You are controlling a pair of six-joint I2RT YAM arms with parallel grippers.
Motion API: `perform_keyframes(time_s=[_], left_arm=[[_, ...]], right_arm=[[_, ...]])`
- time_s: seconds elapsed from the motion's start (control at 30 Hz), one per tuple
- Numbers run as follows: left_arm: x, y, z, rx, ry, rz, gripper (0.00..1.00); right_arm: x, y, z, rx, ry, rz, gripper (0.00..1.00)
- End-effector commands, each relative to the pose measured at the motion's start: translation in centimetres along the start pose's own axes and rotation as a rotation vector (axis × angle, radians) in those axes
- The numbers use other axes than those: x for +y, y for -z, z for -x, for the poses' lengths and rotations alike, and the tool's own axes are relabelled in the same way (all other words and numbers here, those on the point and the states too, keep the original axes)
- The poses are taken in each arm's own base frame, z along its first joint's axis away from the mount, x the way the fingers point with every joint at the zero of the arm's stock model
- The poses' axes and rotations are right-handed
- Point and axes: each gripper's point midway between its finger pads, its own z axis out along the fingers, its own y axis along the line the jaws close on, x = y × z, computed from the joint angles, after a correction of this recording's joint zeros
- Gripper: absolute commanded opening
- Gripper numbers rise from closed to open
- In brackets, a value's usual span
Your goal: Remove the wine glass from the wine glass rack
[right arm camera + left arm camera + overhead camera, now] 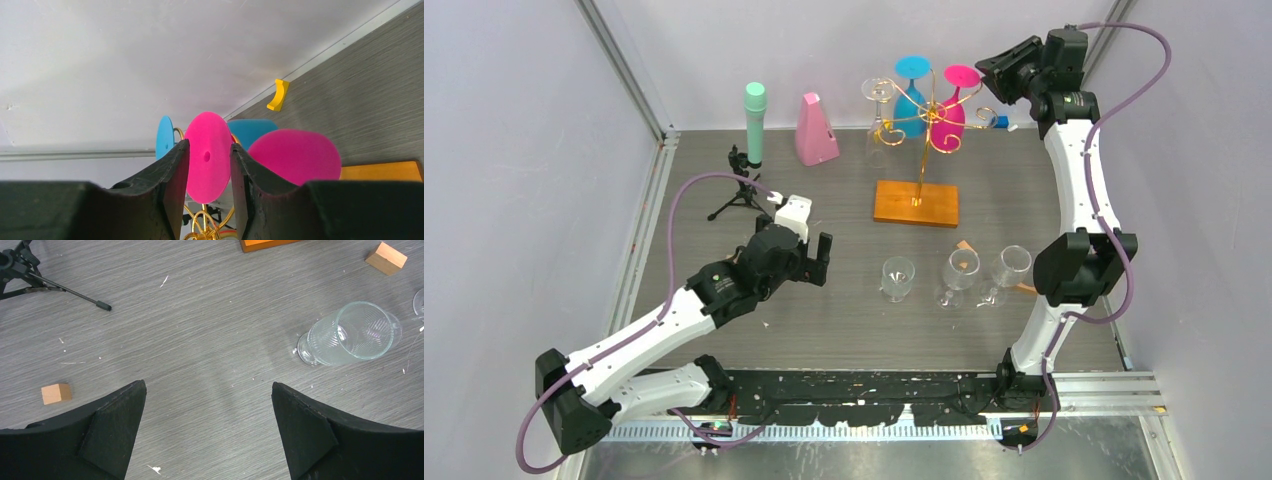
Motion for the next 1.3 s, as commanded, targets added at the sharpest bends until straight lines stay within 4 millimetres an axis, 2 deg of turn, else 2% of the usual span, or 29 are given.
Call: perform_keyframes(time_s=[0.0,0.27,0.5,0.77,0.8,0.93,1.0,1.07,1.13,1.27], left_arm=[[0.5,0.4,1.4,-0.061,0.006,0.015,1.00],[0.5,0.3,1.4,-0.060,0.005,0.015,1.00],[0.5,0.3,1.4,-0.057,0.005,0.017,1.00],[0.5,0.3,1.3,-0.057,0.004,0.018,1.00],[0.5,0.3,1.3,-0.056,0.004,0.018,1.00],[0.4,0.1,1.2,-0.053,0.003,0.016,1.00],[0.4,0.1,1.2,-0.050,0.002,0.016,1.00],[0.4,0.1,1.1,-0.047,0.000,0.019,1.00],[0.5,0.1,1.1,-0.048,0.000,0.020,1.00],[0.5,0.1,1.0,-0.046,-0.001,0.023,1.00]], right_arm=[[1.4,0.2,0.8,-0.033,0.001,0.025,0.41],[1.6,0.0,0.4,-0.020,-0.024,0.029,0.41],[0.9,-0.4,-0.1,-0.008,-0.031,0.009,0.40],[0.9,0.5,1.0,-0.090,0.012,-0.006,0.42],[1.5,0.8,1.3,-0.102,0.020,0.015,0.43],[1.7,0.8,1.0,-0.098,0.031,0.041,0.44],[2.3,0.8,0.8,-0.090,0.031,0.073,0.43],[2.9,0.7,0.8,-0.084,0.037,0.104,0.35],[3.1,0.7,0.6,-0.082,0.048,0.114,0.31],[3.2,0.7,0.6,-0.087,0.075,0.117,0.30]])
